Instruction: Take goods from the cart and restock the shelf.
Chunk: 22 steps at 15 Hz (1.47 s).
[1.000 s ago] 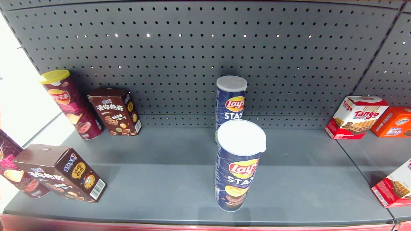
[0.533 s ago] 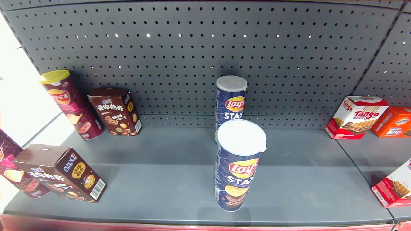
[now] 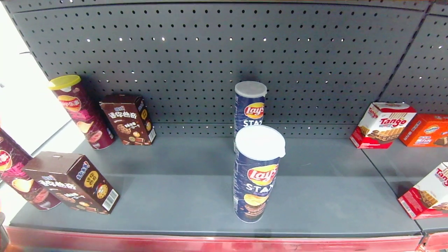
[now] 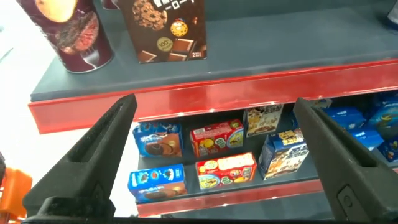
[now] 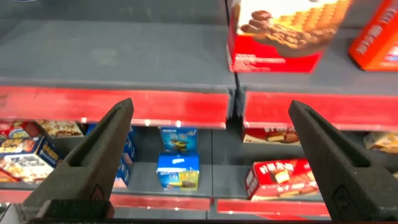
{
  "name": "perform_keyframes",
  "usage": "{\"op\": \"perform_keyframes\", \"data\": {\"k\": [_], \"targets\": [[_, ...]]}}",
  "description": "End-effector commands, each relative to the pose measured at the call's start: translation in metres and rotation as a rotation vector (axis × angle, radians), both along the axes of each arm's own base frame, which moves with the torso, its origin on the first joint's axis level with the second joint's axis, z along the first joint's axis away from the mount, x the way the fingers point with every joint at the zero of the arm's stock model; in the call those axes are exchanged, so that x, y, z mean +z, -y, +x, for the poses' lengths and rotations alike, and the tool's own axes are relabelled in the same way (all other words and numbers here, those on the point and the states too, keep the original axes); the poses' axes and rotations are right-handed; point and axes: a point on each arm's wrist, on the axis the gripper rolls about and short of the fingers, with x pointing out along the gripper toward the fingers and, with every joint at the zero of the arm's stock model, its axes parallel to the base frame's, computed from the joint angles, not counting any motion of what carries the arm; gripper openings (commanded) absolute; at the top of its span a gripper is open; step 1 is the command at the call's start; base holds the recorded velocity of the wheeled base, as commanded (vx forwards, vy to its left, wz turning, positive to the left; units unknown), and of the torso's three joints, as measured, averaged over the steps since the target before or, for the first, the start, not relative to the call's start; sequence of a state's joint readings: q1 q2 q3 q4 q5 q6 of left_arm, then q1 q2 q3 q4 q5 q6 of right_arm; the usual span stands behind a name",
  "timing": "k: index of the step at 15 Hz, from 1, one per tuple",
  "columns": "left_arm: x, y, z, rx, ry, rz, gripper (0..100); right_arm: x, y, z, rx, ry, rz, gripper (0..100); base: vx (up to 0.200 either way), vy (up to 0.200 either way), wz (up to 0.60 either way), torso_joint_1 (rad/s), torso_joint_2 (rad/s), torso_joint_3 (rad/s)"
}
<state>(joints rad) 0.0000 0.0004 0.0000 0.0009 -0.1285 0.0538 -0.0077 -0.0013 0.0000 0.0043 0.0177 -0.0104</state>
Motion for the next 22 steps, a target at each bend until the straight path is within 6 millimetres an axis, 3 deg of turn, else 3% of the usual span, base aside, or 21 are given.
{"op": "perform_keyframes", "data": {"k": [1,22], "targets": [[-0.0001,0.0000,0.0000,0.000,0.000,0.001,100,0.0000,0.0000,0.0001,0.001,-0.002,0.001,100,0.000,0.000,0.00,0.000,0.00,0.000],[-0.0001,-0.0002,0.0000,0.007,-0.001,-0.008,100,0.0000,0.0000,0.0001,-0.001,-0.002,-0.002,100,0.000,0.000,0.00,0.000,0.00,0.000]]}}
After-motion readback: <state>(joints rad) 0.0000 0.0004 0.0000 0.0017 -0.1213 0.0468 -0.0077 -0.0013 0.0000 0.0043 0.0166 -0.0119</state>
